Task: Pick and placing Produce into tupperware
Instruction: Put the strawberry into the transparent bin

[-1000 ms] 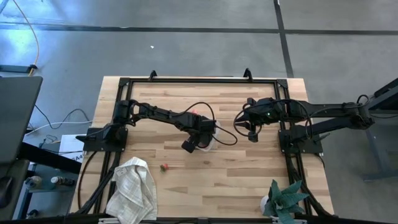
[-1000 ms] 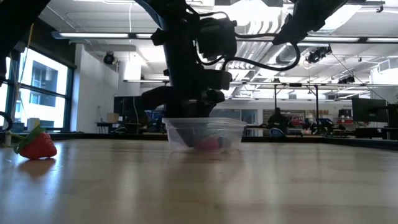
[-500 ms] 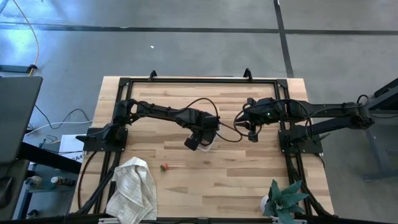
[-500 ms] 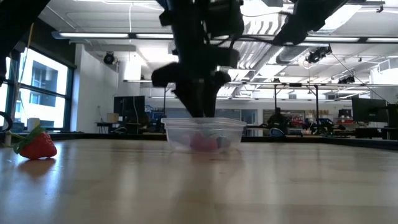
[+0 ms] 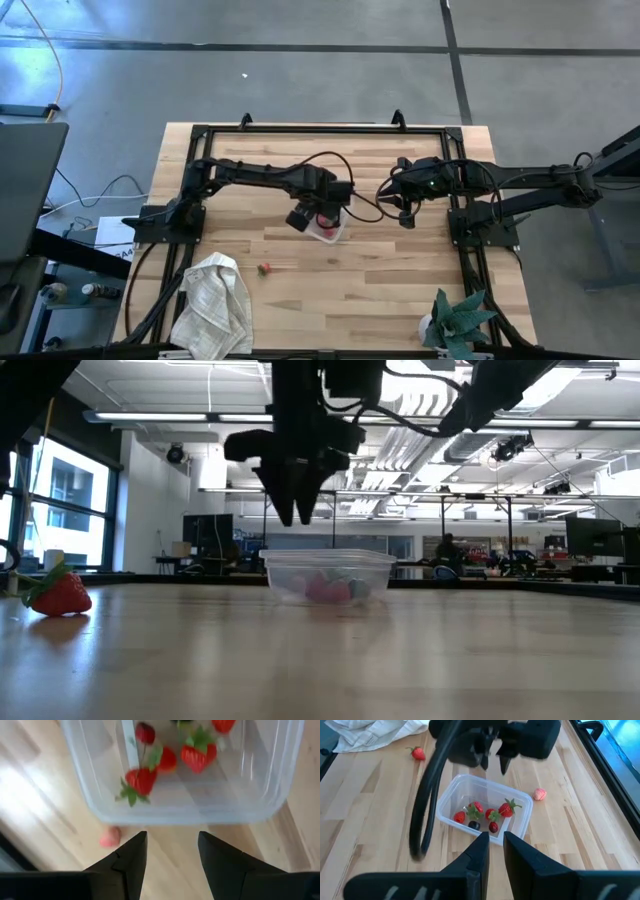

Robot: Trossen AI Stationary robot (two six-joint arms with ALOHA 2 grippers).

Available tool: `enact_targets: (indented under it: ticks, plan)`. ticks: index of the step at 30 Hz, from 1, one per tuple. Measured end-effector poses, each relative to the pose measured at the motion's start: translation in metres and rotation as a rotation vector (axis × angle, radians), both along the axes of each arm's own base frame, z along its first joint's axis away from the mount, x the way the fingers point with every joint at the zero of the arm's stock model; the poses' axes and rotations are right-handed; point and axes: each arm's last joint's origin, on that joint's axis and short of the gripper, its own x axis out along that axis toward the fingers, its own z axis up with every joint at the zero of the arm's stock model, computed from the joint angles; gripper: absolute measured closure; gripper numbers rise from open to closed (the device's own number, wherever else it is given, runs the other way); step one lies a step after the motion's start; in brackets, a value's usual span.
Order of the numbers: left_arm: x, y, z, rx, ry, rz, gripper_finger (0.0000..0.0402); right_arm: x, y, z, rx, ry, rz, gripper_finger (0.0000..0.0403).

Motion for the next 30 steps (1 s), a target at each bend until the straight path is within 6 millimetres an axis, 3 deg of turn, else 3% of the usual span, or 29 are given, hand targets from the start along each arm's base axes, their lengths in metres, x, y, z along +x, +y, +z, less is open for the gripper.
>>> enact_targets:
  ticks: [6, 12, 19, 30]
  plan:
    - [-0.013, -0.001, 0.019, 0.036, 0.009, 0.035, 0.0236, 0.0, 0.0, 0.0, 0.001, 0.0, 0.0, 0.0356]
    - [-0.027, -0.003, 0.053, 0.051, -0.089, 0.066, 0.0236, 0.0, 0.0, 0.0, 0.001, 0.0, -0.001, 0.0356]
    - [-0.048, -0.009, 0.081, -0.067, -0.156, 0.17, 0.0236, 0.0, 0.0, 0.0, 0.0, 0.0, 0.0, 0.0356]
    - [-0.084, -0.047, 0.109, -0.12, -0.104, 0.402, 0.0236, 0.0, 0.0, 0.0, 0.001, 0.0, -0.001, 0.0356]
